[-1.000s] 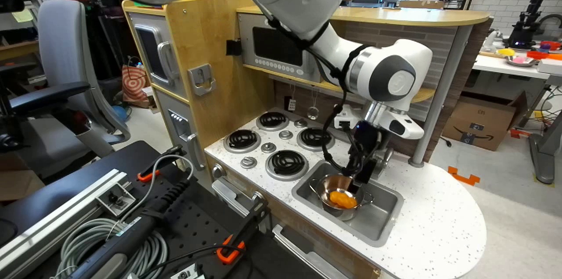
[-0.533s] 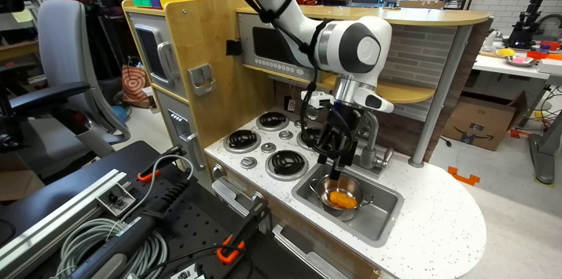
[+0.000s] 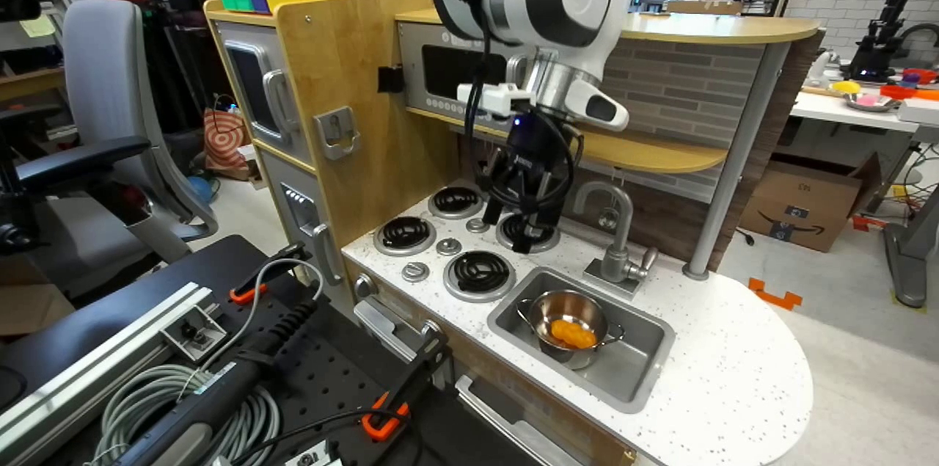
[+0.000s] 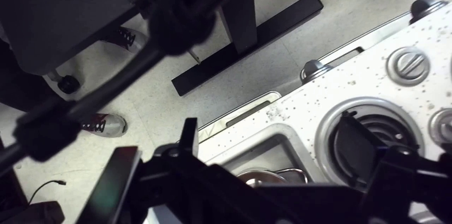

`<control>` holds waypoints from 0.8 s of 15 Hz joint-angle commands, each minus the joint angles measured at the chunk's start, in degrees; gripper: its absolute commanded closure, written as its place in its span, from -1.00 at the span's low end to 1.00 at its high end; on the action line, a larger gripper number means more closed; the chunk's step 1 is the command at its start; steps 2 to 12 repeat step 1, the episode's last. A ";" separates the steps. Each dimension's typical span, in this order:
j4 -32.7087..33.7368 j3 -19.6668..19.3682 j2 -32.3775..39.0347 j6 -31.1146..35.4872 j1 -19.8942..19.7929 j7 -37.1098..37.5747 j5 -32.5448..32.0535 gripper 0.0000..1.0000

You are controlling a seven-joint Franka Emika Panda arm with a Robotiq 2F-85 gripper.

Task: Put the plastic bread loaf inside the silver pot in the sink

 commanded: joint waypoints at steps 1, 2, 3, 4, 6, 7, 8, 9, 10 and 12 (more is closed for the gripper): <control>-1.29 0.41 -2.38 -1.00 -0.22 -0.56 0.40 -1.00; -1.29 0.41 -2.38 -1.00 -0.22 -0.56 0.40 -1.00; -1.29 0.41 -2.38 -1.00 -0.22 -0.56 0.40 -1.00; -1.29 0.41 -2.38 -1.00 -0.22 -0.56 0.40 -1.00; -1.29 0.41 -2.38 -1.00 -0.22 -0.56 0.40 -1.00; -1.29 0.41 -2.38 -1.00 -0.22 -0.56 0.40 -1.00; -1.29 0.41 -2.38 -1.00 -0.22 -0.56 0.40 -1.00; -1.29 0.41 -2.38 -1.00 -0.22 -0.56 0.40 -1.00; -1.29 0.41 -2.38 -1.00 -0.22 -0.56 0.40 -1.00; -1.29 0.41 -2.38 -1.00 -0.22 -0.56 0.40 -1.00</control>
